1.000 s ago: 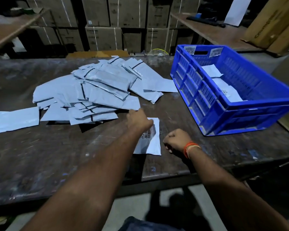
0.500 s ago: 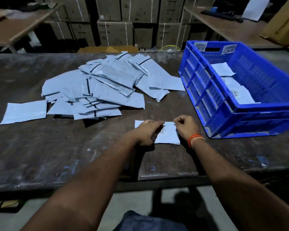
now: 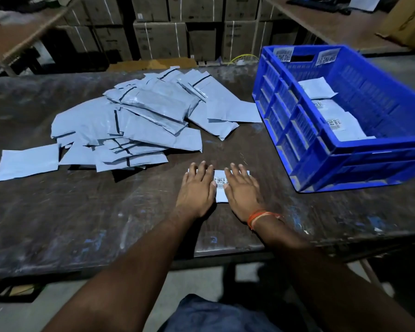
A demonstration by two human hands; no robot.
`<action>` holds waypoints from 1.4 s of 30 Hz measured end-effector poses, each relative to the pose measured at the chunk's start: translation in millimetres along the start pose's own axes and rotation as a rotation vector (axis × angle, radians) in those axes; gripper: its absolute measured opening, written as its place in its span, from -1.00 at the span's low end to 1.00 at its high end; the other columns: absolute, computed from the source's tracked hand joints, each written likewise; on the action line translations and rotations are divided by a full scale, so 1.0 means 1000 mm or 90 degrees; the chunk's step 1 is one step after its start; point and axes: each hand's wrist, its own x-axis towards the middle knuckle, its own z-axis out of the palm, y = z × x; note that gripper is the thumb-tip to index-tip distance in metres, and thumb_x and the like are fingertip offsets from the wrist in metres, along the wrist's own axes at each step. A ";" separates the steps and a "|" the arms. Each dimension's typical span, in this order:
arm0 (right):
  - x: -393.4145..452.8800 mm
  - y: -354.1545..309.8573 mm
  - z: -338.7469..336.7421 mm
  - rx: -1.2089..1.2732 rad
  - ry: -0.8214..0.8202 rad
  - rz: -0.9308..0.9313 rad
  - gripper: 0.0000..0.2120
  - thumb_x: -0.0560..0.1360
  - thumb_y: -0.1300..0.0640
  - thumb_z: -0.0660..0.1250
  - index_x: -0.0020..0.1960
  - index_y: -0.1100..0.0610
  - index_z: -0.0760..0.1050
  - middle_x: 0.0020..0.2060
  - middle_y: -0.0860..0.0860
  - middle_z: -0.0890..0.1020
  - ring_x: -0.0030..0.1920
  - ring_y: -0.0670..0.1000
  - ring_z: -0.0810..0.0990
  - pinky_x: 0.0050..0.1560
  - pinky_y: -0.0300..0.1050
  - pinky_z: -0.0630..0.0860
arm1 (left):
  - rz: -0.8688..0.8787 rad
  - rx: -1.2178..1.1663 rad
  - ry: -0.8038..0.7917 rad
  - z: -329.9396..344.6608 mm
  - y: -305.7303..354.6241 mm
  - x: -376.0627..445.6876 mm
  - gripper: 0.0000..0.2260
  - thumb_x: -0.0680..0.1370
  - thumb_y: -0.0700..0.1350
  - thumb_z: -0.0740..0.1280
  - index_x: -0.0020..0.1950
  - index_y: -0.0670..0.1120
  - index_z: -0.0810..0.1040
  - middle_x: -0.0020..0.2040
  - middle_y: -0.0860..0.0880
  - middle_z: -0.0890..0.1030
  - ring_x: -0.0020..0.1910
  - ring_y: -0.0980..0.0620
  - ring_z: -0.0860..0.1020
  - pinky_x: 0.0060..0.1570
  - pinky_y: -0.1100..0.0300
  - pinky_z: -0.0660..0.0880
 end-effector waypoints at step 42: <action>0.034 0.006 -0.177 0.811 0.185 0.293 -0.79 0.51 0.37 0.34 0.01 0.13 0.64 -0.26 0.14 0.62 -0.40 0.02 0.53 -0.47 -0.23 0.44 | -0.279 -0.757 0.095 -0.152 0.046 0.071 -0.87 0.51 -0.30 0.44 -0.09 -0.08 0.67 -0.16 -0.14 0.68 -0.25 -0.03 0.61 -0.27 0.25 0.52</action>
